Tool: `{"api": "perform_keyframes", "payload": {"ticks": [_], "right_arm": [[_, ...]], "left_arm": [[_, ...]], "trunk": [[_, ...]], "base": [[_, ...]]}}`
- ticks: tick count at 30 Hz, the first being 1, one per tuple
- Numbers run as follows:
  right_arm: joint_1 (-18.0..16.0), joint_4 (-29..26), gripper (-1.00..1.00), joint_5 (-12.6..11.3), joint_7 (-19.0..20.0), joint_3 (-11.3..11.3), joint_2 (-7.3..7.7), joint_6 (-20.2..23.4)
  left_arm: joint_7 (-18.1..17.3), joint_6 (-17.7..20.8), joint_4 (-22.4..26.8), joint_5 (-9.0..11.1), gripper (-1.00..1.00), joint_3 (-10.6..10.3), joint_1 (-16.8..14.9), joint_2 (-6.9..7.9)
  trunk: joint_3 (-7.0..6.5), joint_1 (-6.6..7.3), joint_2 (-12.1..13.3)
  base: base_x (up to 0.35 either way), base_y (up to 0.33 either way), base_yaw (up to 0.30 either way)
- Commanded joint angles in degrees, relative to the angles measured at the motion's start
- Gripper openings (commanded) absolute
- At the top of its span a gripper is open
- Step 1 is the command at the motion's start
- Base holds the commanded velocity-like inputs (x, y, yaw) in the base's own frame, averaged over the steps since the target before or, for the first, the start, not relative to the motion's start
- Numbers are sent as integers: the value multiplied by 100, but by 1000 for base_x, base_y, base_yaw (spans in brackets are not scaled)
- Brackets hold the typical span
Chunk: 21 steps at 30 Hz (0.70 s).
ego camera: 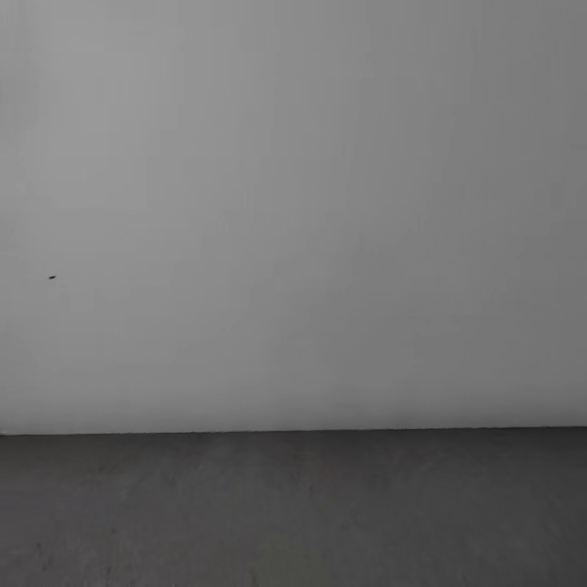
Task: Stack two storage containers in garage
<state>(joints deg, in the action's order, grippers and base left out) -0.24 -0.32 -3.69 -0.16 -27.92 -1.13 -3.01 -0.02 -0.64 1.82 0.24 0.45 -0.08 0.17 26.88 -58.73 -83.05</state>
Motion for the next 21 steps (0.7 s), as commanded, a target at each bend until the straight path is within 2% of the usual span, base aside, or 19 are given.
{"api": "perform_keyframes", "payload": {"ticks": [1, 21], "right_arm": [[-3, 5, 100, -36, -2, -35, -1, -21], [-3, 14, 100, -17, 7, -39, 8, -24]], "left_arm": [[2, -7, 3, 2, 100, 5, -1, 0], [-1, -12, 3, 20, 100, 8, -1, 10]], "trunk": [[5, 0, -3], [5, 0, -3]], "base": [[0, 0, 275], [0, 0, 263]]}}
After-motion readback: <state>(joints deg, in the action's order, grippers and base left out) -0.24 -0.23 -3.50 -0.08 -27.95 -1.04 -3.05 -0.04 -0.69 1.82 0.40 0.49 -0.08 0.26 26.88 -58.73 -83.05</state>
